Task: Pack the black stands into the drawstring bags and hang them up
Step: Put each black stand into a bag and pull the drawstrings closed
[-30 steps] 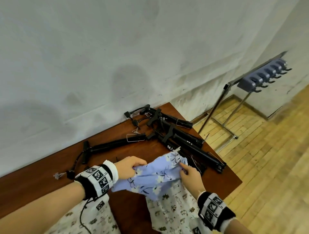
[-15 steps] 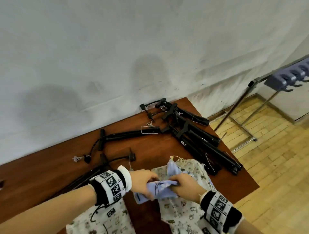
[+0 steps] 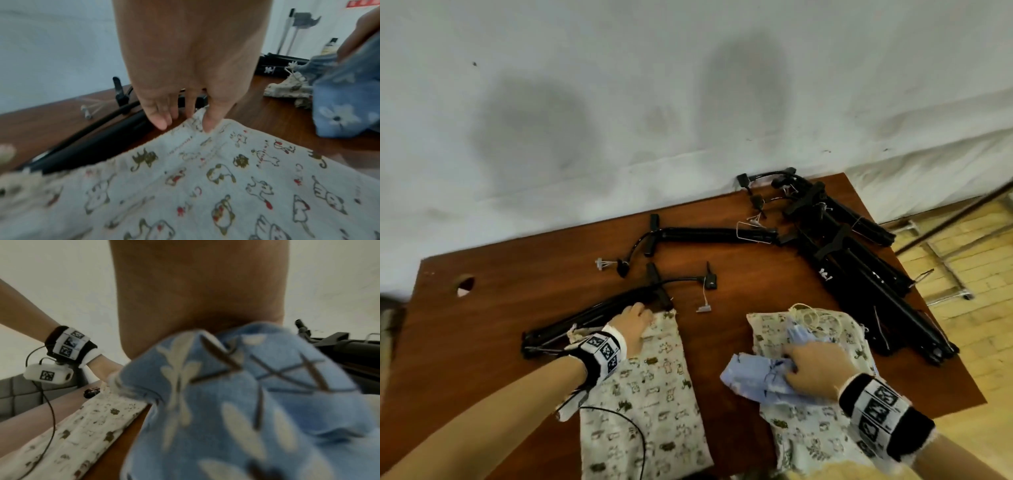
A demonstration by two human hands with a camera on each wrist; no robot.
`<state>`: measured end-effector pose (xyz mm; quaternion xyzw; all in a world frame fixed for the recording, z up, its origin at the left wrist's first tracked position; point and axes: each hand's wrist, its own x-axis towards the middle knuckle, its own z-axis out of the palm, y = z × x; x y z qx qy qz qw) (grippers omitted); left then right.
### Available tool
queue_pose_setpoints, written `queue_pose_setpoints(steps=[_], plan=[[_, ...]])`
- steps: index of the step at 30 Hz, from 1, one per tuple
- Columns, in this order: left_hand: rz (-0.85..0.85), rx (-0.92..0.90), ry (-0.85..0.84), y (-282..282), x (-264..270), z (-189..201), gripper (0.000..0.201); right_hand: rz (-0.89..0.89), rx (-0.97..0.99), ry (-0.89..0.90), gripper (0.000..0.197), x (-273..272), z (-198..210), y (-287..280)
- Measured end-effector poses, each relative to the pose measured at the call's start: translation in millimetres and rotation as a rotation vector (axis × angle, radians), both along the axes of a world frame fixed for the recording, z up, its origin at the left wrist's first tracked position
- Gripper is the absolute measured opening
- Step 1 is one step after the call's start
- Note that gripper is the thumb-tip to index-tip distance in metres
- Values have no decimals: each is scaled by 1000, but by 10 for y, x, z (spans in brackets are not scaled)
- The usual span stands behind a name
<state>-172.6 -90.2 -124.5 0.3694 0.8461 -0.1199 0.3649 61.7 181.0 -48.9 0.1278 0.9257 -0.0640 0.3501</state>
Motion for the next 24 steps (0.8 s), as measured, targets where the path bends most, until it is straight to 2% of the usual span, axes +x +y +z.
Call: queue_pose_setpoints(steps=[2, 6, 9, 12, 18, 20, 22, 24], plan=[[44, 82, -11, -28, -3, -99, 64, -24, -82, 136, 23, -174, -15, -85], [3, 91, -98, -12, 56, -218, 51, -246, -497, 356, 19, -541, -5, -212], [-98, 86, -198, -7, 122, -214, 37, -374, -566, 487, 25, -687, 33, -217], [-175, 95, -263, -38, 119, -133, 32, -424, -449, 469, 29, -734, 4, -134], [-103, 55, -406, -122, 126, 38, 12, -626, -438, 439, 37, -596, -79, 20], [-91, 7, -499, -156, 148, 39, 11, -667, -571, 442, 45, -562, -8, 52], [-71, -1, -539, -118, 172, 97, 9, -724, -797, 405, 51, -582, 146, 50], [-22, 73, -499, -19, 130, 206, 24, -706, -929, 412, 45, -677, 352, -1]])
